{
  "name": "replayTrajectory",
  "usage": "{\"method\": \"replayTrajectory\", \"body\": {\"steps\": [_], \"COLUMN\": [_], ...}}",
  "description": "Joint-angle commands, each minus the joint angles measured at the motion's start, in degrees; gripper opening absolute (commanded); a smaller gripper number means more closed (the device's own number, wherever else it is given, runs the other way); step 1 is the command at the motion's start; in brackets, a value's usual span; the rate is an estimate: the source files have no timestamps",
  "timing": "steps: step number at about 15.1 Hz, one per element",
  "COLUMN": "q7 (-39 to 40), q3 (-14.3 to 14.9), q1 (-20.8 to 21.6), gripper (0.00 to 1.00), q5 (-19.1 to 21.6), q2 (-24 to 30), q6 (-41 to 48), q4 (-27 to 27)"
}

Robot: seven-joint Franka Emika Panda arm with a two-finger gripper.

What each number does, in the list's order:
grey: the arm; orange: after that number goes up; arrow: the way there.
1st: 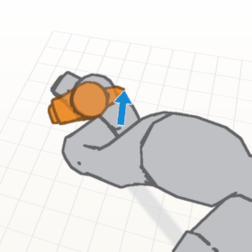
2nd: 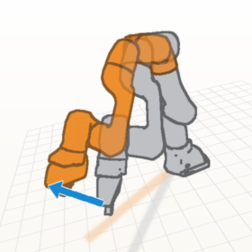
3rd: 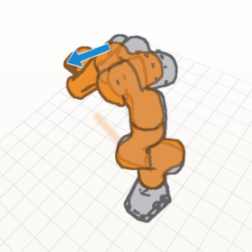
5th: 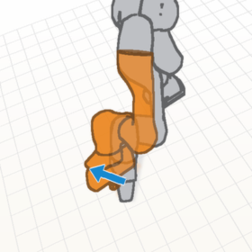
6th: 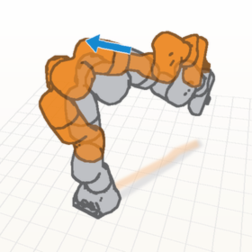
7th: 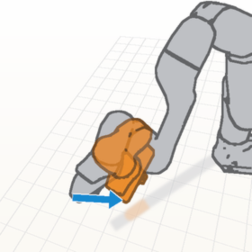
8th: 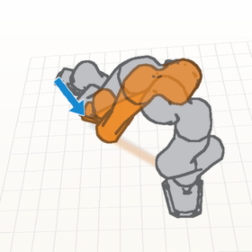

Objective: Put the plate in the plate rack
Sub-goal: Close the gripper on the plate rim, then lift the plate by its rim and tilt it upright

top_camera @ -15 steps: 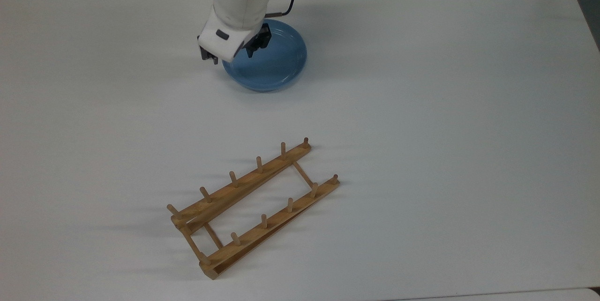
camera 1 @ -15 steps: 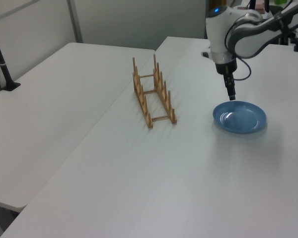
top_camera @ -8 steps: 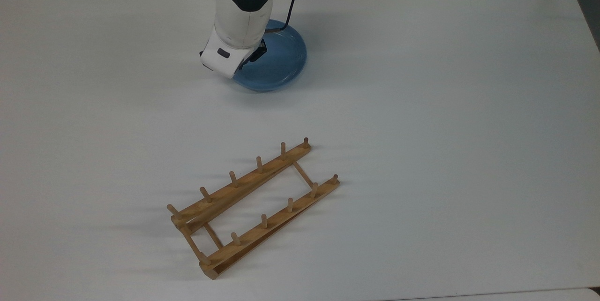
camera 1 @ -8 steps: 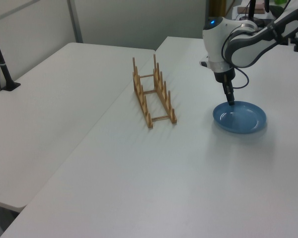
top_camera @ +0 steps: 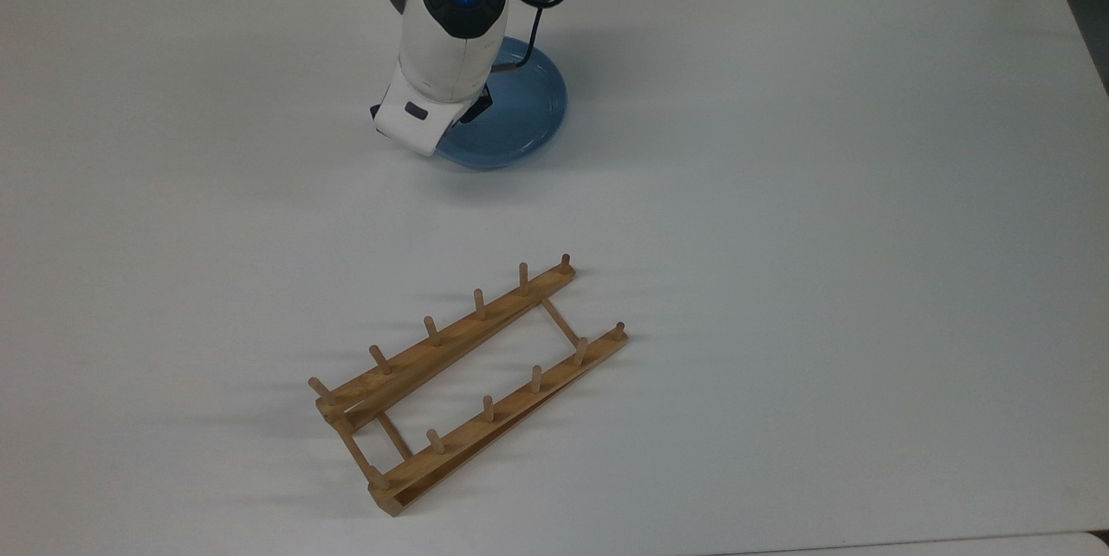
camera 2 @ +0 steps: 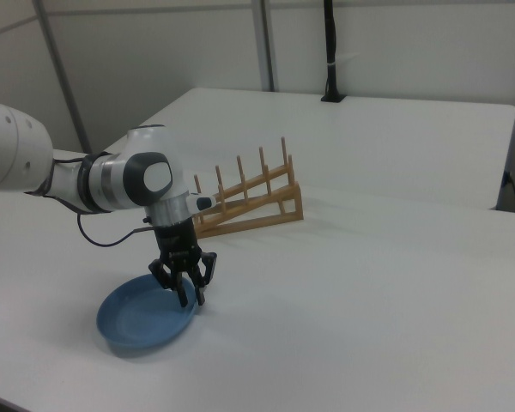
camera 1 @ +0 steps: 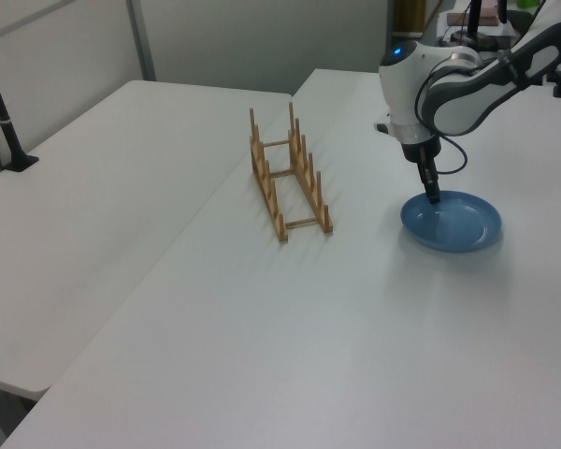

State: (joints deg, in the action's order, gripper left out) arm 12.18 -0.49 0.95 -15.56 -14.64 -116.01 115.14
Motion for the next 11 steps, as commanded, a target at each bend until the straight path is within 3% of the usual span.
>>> {"method": "replayTrajectory", "body": {"steps": [1, 4, 11], "q7": [0.3, 0.0, -0.5], "q3": [0.2, 0.2, 0.1], "q1": [0.0, -0.1, 0.6], "gripper": [0.19, 0.09, 0.01], "q5": [-1.1, -0.6, 0.1], "q2": [-0.5, -0.3, 1.0], "q6": [-1.8, -1.4, 3.7], "q4": [0.0, -1.8, -9.7]}}
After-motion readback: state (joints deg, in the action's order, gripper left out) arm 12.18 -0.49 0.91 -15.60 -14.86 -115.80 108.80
